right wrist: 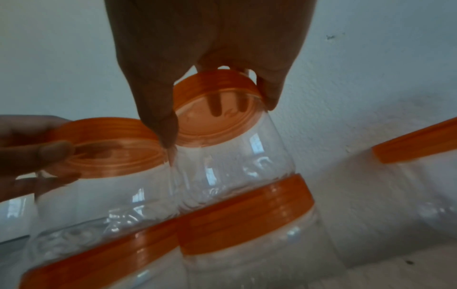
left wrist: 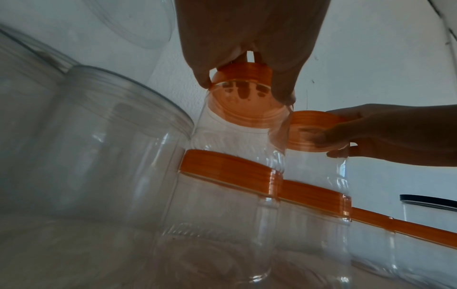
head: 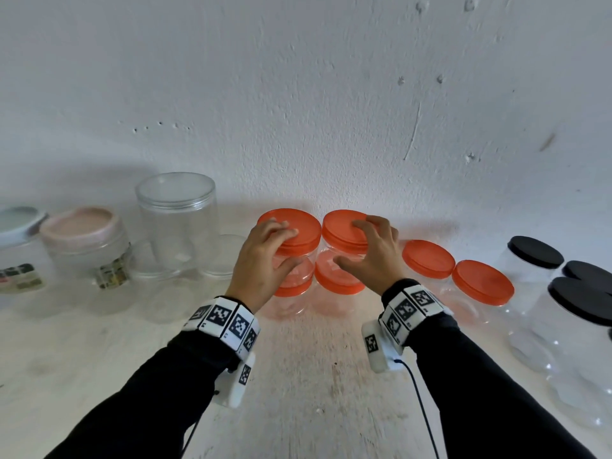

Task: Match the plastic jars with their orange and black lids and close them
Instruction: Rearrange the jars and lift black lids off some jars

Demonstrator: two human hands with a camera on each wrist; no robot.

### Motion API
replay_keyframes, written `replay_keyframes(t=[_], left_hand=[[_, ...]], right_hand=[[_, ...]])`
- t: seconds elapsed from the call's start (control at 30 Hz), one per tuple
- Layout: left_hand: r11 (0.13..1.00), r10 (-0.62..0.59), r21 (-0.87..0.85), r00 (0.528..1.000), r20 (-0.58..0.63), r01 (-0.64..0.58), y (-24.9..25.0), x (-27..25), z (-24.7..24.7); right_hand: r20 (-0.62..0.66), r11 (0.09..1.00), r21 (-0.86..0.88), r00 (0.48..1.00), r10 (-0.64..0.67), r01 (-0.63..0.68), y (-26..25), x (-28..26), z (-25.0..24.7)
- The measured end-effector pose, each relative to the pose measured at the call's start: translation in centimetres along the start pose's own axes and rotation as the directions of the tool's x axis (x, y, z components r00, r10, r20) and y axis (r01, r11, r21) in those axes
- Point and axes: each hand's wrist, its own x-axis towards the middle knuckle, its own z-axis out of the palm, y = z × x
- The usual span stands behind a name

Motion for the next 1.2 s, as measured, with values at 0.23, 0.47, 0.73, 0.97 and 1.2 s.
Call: replay_keyframes(t=[0.23, 0.47, 0.73, 0.97, 1.2], left_hand=[[1.0, 0.013, 0.004, 1.0, -0.022, -0.013, -0.3, 0.0, 0.2], [1.0, 0.017, 0.001, 0.999, -0.039, -0.017, -0.4, -0.1, 0.4], [1.0, 0.009, -0.007, 0.999, -0.039, -0.009, -0.3, -0.1, 0.3], [1.0, 0.005, -0.009, 1.0, -0.029, -0.005, -0.4, 0.1, 0.2], [1.0, -0.007, 0.004, 1.0, -0.028, 0.008, -0.2, 0.0, 0.2]], right_hand=[[-0.017, 0.985, 0.17, 1.0, 0.004, -0.001, 0.6, -0.4, 0.5], [0.235, 0.764, 0.505, 0.916, 0.325, -0.401, 2.8, -2.3, 2.1], [0.276, 0.802, 0.415, 0.9, 0.339, -0.429, 3.7, -3.1, 2.8], [0.299, 0.839, 0.343, 0.896, 0.329, -0.423, 3.9, -3.3, 2.4], [0.279, 0.938, 0.088, 0.912, 0.301, -0.336, 4.2, -7.1, 0.0]])
